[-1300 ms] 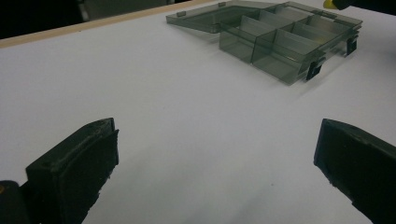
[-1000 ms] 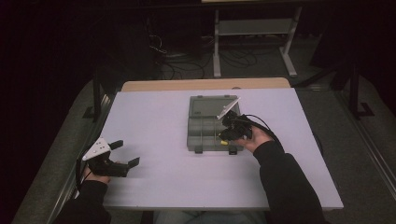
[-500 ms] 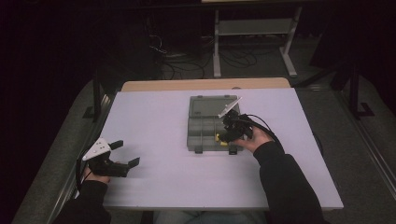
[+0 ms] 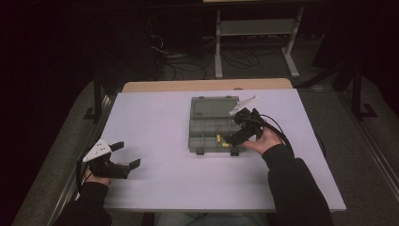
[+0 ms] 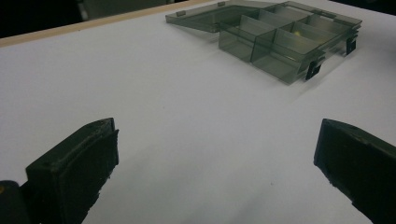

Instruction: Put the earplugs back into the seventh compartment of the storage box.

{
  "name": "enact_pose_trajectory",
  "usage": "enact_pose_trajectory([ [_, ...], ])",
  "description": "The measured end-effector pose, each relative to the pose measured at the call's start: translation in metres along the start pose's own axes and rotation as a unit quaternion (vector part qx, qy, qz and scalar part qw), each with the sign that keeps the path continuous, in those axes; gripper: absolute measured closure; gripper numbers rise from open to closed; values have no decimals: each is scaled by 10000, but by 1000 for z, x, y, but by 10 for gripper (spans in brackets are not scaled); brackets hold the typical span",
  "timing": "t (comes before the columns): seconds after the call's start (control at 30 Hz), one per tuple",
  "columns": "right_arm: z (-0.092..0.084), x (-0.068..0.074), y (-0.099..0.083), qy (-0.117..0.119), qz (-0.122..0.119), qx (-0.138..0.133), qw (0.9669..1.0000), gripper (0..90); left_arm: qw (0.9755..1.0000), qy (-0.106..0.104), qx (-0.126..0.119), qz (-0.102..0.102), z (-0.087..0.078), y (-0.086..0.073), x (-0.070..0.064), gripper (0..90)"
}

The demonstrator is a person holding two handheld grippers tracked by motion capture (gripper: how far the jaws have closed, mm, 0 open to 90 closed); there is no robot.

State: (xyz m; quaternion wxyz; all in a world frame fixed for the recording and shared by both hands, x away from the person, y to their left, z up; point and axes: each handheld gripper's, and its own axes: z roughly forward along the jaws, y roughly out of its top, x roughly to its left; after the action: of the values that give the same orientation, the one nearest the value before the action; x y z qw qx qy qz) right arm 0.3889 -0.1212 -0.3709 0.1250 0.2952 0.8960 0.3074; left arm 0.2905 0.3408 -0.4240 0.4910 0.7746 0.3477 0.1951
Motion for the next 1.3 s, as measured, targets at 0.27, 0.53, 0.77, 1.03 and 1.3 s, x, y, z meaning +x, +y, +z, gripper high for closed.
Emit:
enact_pose_trajectory([
  [0.27, -15, -2, -13, -76, 144, -218, 9996, 0, 10000, -6, 3, 10, 0, 0, 0, 0],
  [0.53, -23, -5, -28, -115, 300, -423, 9986, 0, 10000, -7, 10, 18, 1, 1, -1, 0],
  [0.77, -29, -8, -50, -116, 541, -721, 9959, 0, 10000, -8, 4, 20, 1, 1, -1, 0],
  [1.03, -34, -10, -66, -92, 752, -885, 9932, 0, 10000, -7, 2, 29, 0, 1, -1, 0],
  [1.3, -40, -10, -83, -153, 869, -1024, 9908, 0, 10000, 14, 2, 25, 0, 1, -1, 0],
])
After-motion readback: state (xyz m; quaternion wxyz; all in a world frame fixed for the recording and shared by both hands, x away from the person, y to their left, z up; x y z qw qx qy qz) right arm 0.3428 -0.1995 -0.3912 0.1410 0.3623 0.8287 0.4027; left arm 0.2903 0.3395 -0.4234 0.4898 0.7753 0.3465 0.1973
